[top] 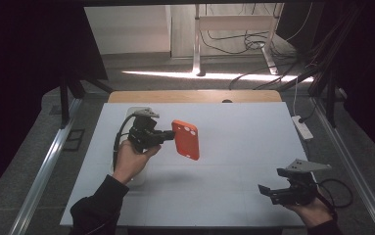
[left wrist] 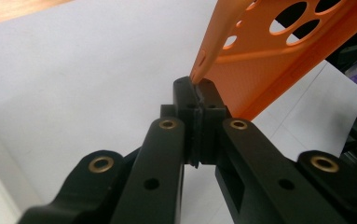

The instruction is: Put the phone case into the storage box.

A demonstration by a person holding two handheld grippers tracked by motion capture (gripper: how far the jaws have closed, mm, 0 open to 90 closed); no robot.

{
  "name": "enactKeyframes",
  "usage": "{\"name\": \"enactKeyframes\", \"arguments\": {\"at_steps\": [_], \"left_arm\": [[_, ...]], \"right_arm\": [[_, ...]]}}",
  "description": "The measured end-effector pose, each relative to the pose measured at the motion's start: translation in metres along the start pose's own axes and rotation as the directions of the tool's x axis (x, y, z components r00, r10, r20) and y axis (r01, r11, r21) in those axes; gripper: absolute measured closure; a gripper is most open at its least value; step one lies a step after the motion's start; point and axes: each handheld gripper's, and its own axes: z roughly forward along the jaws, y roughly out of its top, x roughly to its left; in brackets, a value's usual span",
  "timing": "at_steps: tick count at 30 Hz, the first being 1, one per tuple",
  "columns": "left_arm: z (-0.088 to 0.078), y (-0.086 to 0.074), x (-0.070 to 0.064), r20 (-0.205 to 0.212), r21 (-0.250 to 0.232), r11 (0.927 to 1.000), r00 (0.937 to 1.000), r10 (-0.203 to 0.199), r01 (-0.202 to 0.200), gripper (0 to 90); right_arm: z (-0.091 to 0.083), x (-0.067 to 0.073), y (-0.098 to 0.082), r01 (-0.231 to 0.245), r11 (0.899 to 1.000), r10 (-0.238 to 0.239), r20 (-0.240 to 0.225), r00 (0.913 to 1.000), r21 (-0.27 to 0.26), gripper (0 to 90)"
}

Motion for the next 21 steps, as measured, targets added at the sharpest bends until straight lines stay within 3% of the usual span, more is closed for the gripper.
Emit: {"name": "enactKeyframes", "arguments": {"at_steps": [10, 21], "left_arm": [[-0.01, 0.001, 0.012, -0.013, 0.009, 0.9997, 0.9997, -0.021, 0.021, 89.1], [-0.026, 0.004, 0.024, -0.048, 0.003, 0.9993, 0.9982, -0.036, 0.036, 89.1]], "right_arm": [[-0.008, -0.005, -0.009, -0.017, 1.0, 0.017, 0.021, 0.9996, 0.004, 0.0], [-0.02, -0.013, -0.021, -0.051, 0.999, 0.051, 0.07, 0.9962, 0.002, 0.0]]}}
